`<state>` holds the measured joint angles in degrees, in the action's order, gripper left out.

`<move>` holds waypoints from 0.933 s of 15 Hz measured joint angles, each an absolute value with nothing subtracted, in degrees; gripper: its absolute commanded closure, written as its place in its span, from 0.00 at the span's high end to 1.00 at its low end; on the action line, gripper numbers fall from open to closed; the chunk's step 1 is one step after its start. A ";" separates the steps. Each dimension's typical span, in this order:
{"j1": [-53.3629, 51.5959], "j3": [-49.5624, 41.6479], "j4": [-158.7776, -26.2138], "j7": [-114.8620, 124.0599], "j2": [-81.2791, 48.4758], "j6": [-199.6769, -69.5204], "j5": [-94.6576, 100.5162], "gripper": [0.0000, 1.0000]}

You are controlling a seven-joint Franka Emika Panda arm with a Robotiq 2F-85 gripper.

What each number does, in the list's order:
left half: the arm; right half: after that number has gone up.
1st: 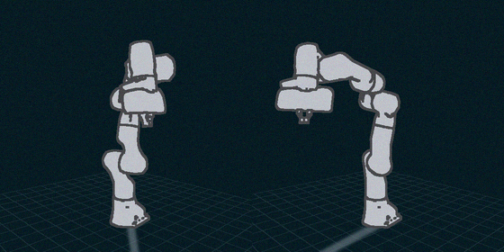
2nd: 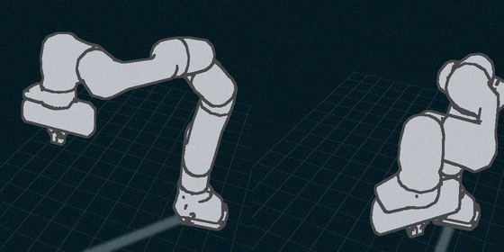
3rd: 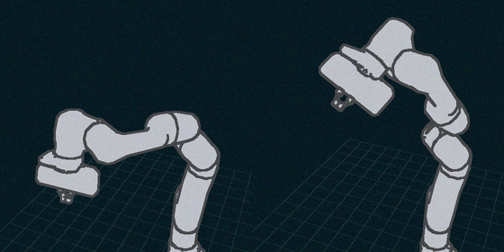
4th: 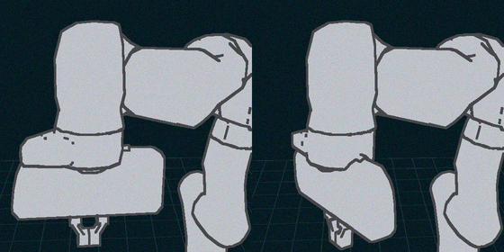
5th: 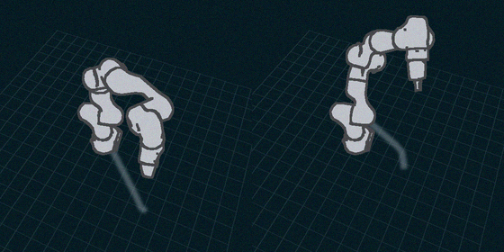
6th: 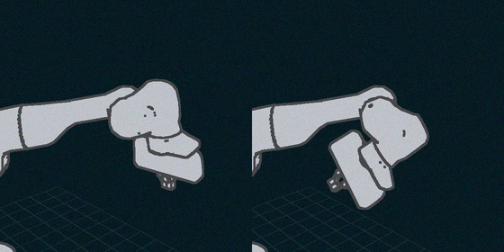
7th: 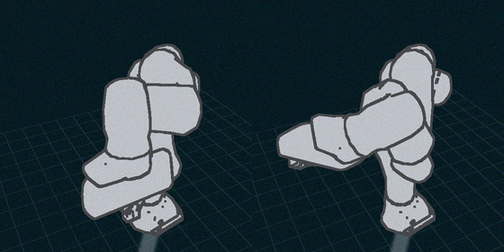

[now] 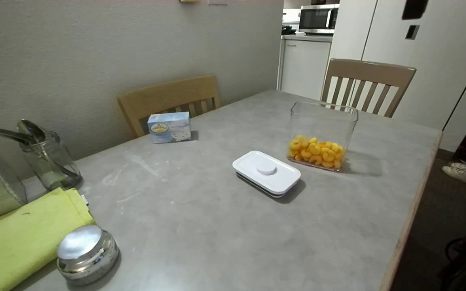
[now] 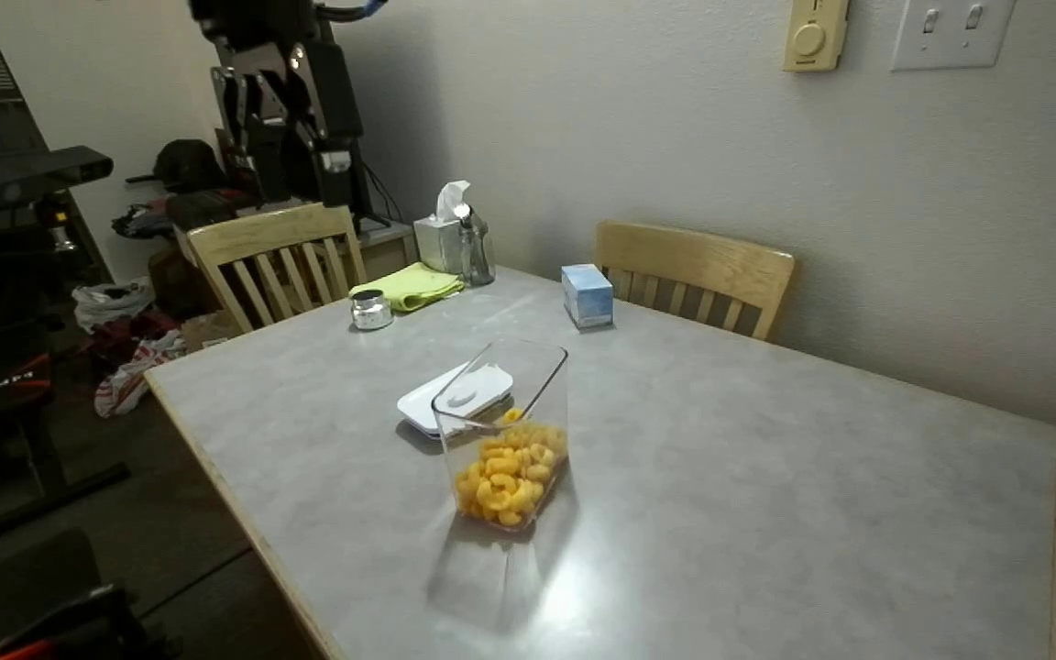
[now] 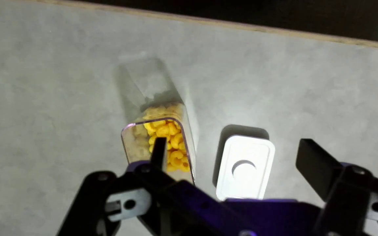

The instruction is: Put the white lid on the container

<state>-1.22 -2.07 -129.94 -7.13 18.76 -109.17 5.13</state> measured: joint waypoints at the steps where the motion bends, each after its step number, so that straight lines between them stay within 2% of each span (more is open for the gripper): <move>1: -1.22 -2.12 -129.92 -7.21 17.20 -111.26 5.13 1.00; 9: -2.13 -1.25 -125.68 -12.54 1.52 -121.23 4.18 1.00; 14: -2.12 -1.09 -124.71 -12.66 0.70 -121.24 4.18 1.00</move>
<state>-2.12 -1.09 -124.71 -12.66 0.70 -121.24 4.18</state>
